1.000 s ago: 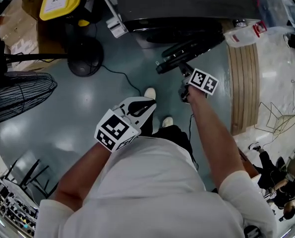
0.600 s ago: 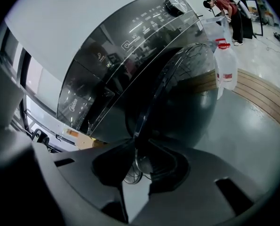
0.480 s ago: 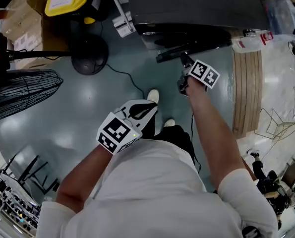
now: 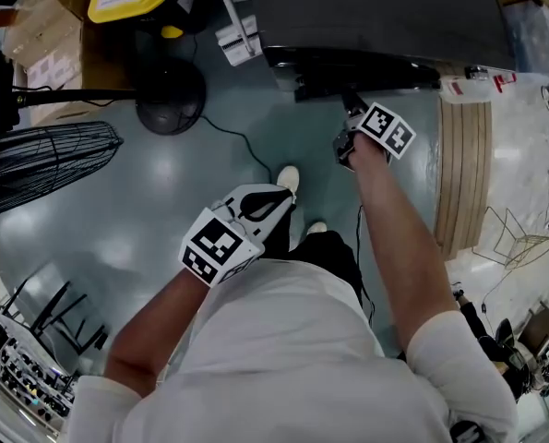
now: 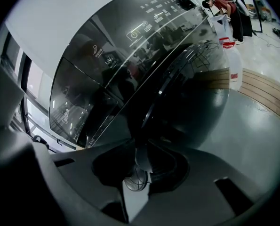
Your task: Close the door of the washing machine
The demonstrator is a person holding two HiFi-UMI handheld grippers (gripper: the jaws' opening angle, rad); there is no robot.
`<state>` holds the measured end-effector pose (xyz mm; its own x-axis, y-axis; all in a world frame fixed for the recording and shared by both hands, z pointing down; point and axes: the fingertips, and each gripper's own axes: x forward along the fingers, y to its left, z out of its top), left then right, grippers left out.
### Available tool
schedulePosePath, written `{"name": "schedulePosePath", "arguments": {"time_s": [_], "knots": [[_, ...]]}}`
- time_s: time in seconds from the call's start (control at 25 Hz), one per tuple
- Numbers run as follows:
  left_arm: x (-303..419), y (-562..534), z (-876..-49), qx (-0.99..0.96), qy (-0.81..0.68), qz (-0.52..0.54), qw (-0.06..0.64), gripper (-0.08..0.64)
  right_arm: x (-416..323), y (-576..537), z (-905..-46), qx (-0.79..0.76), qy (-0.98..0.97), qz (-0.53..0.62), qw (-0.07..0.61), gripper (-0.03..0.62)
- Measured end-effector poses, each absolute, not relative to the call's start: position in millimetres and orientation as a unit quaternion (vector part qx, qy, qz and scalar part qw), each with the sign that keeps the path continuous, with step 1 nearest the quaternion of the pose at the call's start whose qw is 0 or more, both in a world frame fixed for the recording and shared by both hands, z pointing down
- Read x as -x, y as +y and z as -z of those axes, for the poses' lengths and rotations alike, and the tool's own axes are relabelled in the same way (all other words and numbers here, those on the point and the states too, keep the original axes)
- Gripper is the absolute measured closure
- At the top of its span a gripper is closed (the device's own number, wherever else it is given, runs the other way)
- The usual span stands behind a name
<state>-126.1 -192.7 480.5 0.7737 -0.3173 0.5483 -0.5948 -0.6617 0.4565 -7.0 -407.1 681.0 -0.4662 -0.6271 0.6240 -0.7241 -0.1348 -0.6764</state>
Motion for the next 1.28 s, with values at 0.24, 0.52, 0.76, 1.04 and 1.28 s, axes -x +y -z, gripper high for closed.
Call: {"name": "schedulePosePath", "arguments": {"time_s": [0.24, 0.52, 0.76, 1.04, 1.28], "knots": [[125, -196, -483, -0.885, -0.253, -0.22, 0.322, 0.541, 9, -416, -680, -0.514, -0.657, -0.55, 0.038, 0.504], [124, -199, -488, -0.885, -0.247, -0.224, 0.324, 0.541, 11, -417, -681, -0.506, -0.661, -0.553, 0.038, 0.502], [120, -198, -492, -0.885, -0.236, -0.229, 0.328, 0.541, 11, -419, -680, -0.506, -0.665, -0.548, 0.032, 0.502], [119, -197, -493, -0.888, -0.231, -0.227, 0.326, 0.541, 12, -422, -678, -0.51, -0.665, -0.545, 0.027, 0.5], [123, -195, -494, -0.89, -0.235, -0.225, 0.32, 0.541, 12, -420, -679, -0.503, -0.674, -0.54, 0.033, 0.502]]}}
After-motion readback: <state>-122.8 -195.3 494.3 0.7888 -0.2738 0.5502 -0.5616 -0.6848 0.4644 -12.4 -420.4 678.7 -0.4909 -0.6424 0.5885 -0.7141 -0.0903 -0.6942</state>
